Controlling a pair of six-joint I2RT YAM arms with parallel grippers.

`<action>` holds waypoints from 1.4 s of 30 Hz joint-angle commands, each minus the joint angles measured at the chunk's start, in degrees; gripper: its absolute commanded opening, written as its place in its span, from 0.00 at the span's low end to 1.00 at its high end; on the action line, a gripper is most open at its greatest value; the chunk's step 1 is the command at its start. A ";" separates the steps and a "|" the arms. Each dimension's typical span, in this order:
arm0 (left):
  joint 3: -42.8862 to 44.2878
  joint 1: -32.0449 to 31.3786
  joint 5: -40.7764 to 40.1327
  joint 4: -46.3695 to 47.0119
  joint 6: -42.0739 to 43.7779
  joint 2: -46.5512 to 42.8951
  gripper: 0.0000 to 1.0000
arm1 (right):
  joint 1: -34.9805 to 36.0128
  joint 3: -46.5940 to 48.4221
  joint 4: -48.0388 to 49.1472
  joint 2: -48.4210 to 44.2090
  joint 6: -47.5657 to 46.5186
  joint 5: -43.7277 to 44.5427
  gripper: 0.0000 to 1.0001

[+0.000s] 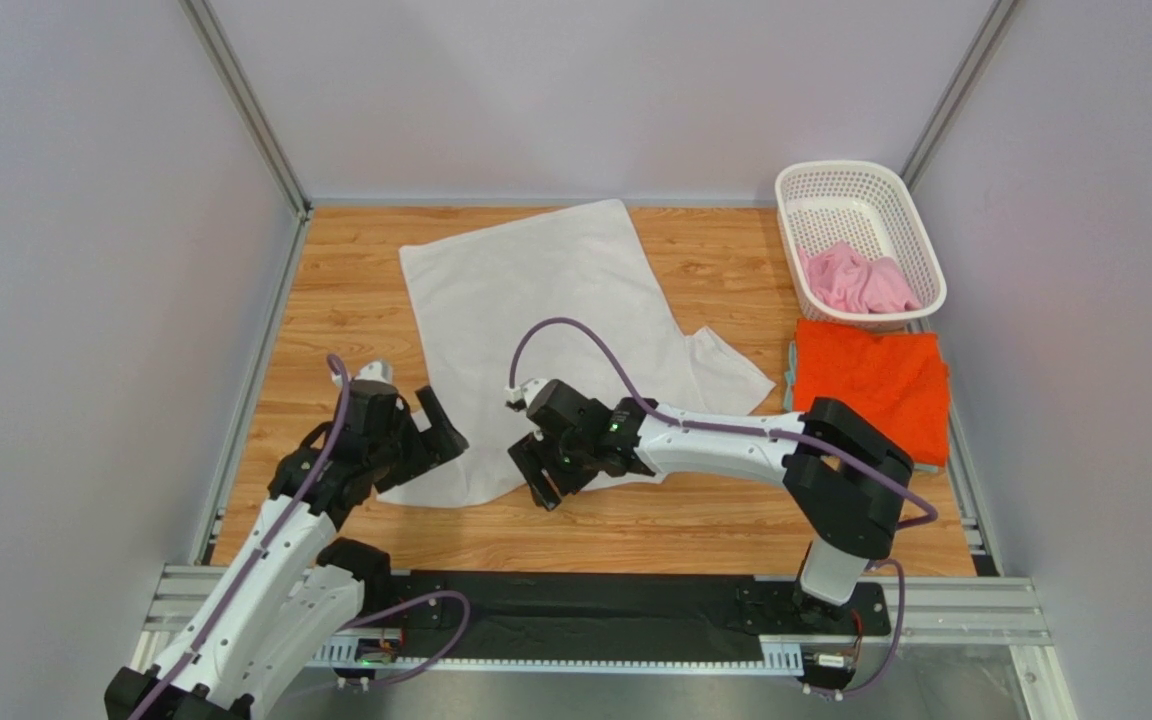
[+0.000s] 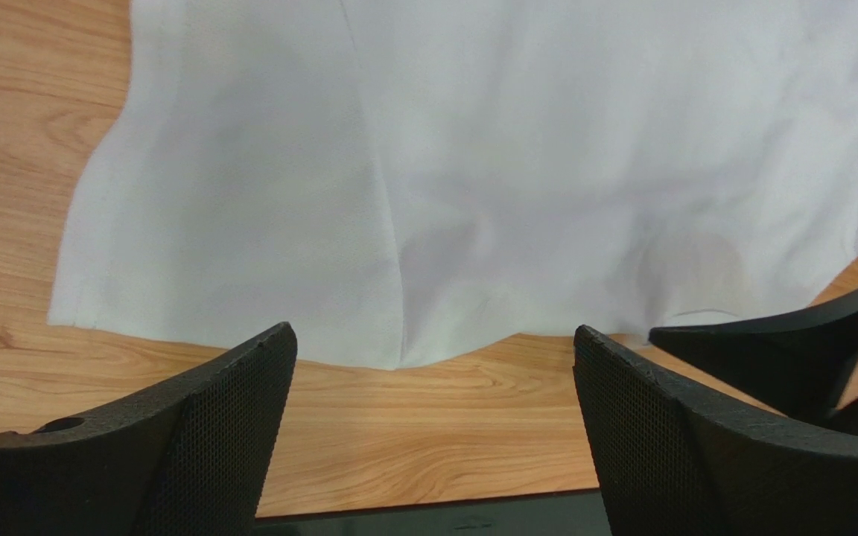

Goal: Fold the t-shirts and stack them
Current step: Flatten the tshirt out

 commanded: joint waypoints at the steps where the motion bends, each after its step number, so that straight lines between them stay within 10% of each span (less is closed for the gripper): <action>1: -0.96 -0.19 6.63 2.08 -0.51 -0.97 1.00 | 2.18 -3.83 1.40 -4.91 1.56 3.35 0.69; 14: -4.13 -10.83 5.52 8.34 -1.57 10.97 0.96 | 3.94 -9.73 2.89 -6.76 5.79 11.06 0.68; 23: -1.32 -13.64 2.97 9.30 1.68 17.22 0.92 | 2.54 -2.88 0.34 0.62 1.39 20.40 0.49; 27: -0.53 -13.91 2.62 9.22 2.30 17.75 0.91 | 0.52 -0.33 0.34 1.77 1.21 18.91 0.01; 42: 2.55 -16.63 1.13 8.07 4.85 11.60 0.98 | -5.19 14.34 -5.10 8.88 -2.92 7.75 0.03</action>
